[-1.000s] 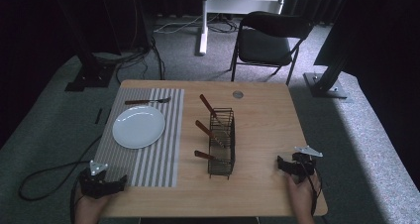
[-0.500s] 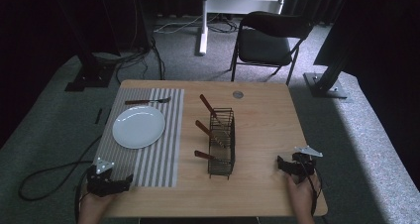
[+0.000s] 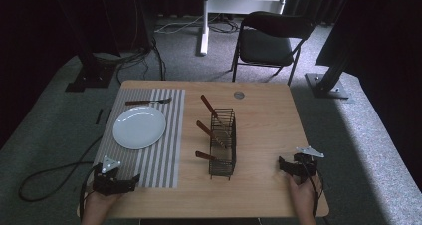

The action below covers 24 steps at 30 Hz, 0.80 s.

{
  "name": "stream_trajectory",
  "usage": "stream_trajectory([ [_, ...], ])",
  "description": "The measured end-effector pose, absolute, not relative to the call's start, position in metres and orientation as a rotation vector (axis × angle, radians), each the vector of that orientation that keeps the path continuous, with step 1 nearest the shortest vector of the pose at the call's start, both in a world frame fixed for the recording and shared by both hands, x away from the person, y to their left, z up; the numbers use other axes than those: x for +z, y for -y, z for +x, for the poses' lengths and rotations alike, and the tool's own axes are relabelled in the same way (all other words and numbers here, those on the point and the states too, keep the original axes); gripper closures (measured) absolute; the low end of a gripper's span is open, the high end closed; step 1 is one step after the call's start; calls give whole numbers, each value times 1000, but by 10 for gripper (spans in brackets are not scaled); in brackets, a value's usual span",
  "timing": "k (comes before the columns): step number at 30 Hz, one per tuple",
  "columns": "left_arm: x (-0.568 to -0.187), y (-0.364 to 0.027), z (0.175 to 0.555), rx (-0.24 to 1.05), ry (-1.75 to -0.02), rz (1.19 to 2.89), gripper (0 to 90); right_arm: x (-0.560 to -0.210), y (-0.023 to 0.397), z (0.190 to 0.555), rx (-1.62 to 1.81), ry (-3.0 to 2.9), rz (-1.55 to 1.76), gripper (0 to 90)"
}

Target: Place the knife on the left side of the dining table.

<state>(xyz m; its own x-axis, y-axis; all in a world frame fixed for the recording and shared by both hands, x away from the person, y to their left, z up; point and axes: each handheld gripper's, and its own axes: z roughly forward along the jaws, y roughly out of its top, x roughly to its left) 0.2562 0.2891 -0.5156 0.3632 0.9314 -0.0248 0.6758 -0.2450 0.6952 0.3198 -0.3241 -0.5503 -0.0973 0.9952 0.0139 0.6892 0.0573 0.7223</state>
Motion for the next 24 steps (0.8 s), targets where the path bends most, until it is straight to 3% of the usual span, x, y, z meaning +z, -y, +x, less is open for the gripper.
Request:
stream_trajectory([
  [24, -480, -247, 275, 499, -1227, 2018, 29, -550, 324, 320, 800, -1841, 1679, 118],
])
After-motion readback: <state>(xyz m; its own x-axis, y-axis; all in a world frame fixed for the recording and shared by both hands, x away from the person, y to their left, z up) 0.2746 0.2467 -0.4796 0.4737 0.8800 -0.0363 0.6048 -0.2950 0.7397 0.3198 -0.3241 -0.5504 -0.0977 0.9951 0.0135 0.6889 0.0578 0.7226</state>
